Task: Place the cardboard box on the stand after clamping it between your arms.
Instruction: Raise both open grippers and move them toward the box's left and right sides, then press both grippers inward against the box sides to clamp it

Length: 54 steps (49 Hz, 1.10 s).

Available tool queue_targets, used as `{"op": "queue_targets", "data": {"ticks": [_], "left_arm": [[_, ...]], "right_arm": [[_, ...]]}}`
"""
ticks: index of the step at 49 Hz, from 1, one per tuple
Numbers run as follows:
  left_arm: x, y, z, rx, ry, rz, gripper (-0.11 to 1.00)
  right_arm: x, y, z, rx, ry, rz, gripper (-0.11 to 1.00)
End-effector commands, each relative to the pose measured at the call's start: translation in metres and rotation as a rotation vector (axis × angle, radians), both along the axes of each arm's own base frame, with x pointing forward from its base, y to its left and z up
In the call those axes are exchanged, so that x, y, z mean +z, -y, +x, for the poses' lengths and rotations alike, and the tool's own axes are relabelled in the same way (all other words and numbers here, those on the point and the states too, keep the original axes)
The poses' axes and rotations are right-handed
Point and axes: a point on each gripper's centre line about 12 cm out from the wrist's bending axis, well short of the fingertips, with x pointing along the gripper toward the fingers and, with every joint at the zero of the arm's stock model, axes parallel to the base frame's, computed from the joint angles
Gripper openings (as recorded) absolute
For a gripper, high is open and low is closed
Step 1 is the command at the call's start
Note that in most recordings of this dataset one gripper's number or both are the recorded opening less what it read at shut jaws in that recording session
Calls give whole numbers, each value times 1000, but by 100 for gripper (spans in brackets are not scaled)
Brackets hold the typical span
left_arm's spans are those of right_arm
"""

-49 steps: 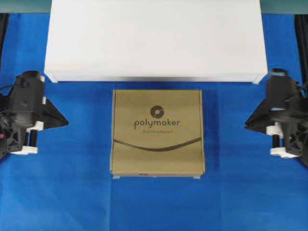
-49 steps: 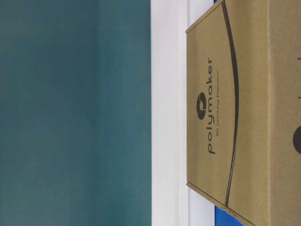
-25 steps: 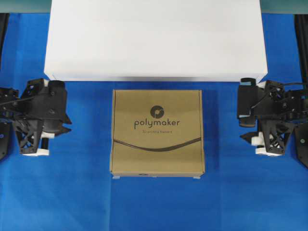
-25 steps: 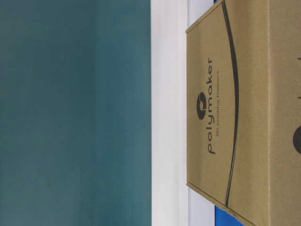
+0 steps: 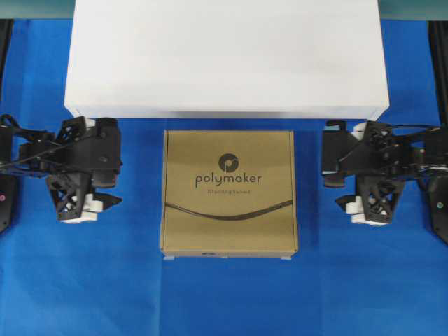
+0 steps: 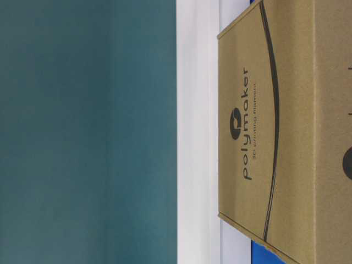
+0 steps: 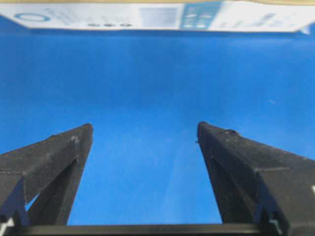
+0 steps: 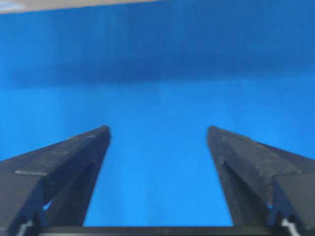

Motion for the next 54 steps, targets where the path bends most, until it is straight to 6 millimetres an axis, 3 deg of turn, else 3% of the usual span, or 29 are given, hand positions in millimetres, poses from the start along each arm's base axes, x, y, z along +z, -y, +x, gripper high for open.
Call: {"op": "queue_targets", "data": {"ticks": [1,12,36,54], "left_arm": [[-7,-2,7,2,-6,1,84],[-25,-2,23,-1,-11,-3,85],[-49,-4,57,-10,-48,-3,85],[-42,-7,82,-10,-7,1,85]], "right_arm": [[-2,4,13,1,22,-8,98],[-20,5,28,3,27,-9,98],[-36,8,66,13,92,-18,98],[-39,12,80,51,93,-41,98]]}}
